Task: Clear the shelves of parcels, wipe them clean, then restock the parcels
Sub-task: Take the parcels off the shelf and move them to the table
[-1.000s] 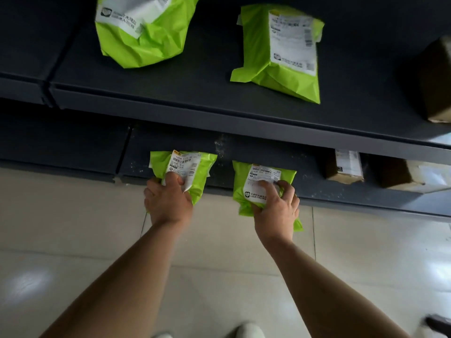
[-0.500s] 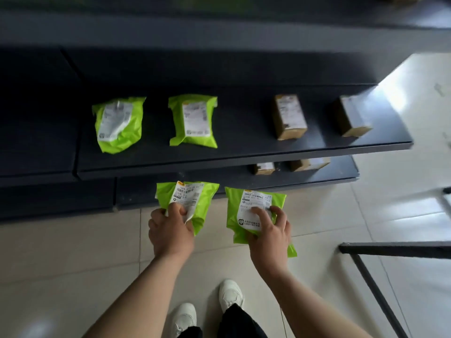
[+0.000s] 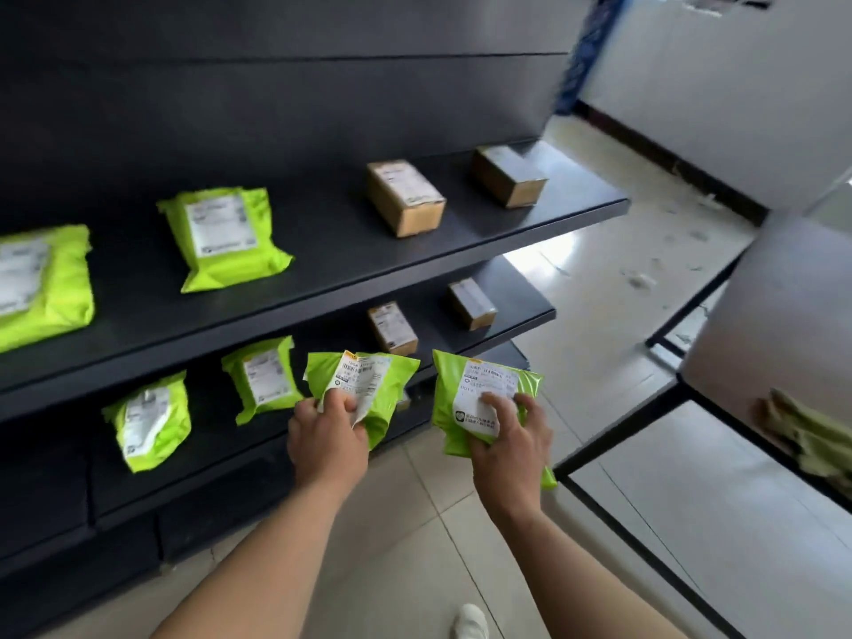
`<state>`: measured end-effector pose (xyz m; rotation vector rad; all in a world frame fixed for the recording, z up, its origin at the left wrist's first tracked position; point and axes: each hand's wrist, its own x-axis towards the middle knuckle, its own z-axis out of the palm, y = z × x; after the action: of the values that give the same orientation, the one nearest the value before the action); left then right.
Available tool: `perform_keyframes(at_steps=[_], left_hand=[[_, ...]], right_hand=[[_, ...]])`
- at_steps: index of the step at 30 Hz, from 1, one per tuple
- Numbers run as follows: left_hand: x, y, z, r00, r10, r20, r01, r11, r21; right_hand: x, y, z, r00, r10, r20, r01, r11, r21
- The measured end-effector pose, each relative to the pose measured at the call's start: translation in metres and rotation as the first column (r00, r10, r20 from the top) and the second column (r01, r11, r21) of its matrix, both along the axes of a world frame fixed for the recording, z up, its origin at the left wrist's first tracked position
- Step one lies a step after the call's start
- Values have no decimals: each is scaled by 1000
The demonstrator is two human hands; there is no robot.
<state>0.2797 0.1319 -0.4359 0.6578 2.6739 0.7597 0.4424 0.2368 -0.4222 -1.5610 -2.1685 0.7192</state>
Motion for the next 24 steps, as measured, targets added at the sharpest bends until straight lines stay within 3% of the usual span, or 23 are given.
perform_keyframes(at_steps=[7,12,24], left_hand=[[51,64,65,980,-188,-65,190,981,35],[105,125,89,957,-287,-29,289,956,59],[311,298,122,884,-466,24,458,877,147]], right_hand=[[72,37,61,977,-199,-77,204,977,59],[143,81,89,948,-303,-93,311,946,90],[362,210,123,865,-498,-70,502,852,145]])
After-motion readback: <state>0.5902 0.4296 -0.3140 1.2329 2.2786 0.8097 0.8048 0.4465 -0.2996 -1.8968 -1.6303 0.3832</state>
